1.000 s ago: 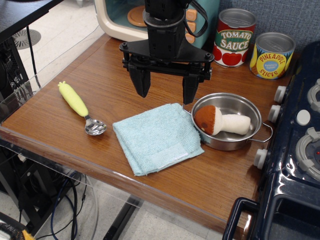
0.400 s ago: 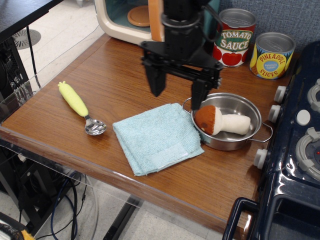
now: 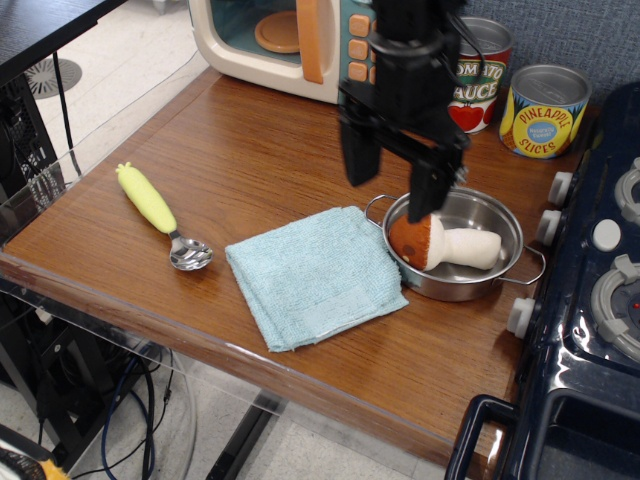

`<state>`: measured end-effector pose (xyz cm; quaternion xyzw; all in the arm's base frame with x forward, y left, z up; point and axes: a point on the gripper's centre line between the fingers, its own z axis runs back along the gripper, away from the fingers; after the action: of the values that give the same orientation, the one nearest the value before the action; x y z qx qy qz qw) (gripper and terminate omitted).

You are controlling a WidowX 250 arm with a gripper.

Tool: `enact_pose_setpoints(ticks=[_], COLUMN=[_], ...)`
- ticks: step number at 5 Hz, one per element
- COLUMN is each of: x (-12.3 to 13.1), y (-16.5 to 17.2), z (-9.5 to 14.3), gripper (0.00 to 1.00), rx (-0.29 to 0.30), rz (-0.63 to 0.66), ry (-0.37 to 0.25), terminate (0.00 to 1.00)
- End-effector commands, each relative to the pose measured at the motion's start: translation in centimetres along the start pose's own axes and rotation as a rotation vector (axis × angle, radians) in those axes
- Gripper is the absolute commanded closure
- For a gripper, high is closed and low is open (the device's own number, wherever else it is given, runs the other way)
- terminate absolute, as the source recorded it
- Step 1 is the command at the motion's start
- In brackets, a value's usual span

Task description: Move the mushroom to the front of the microwave.

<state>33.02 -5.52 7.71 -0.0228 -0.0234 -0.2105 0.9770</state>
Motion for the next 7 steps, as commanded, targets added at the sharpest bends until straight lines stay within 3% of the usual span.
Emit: enact_pose_setpoints(ticks=[1,2,3,5,7], x=[2.2,2.6,2.6,2.6,1.9], y=[-1.6,-1.7,-1.7,-1.9,-0.9], z=[-1.9,-3.1,-3.6,-3.5,0.2], gripper=[0.0,0.0,1.0,1.0,1.0], rx=[-0.029,-0.032,-0.024,-0.007,0.049], rz=[-0.134,-0.151,-0.148,-0.155,-0.134], ry=[0.019,0.05,0.065,0.087,0.039], terminate=[0.0,0.0,0.0,0.0,0.0])
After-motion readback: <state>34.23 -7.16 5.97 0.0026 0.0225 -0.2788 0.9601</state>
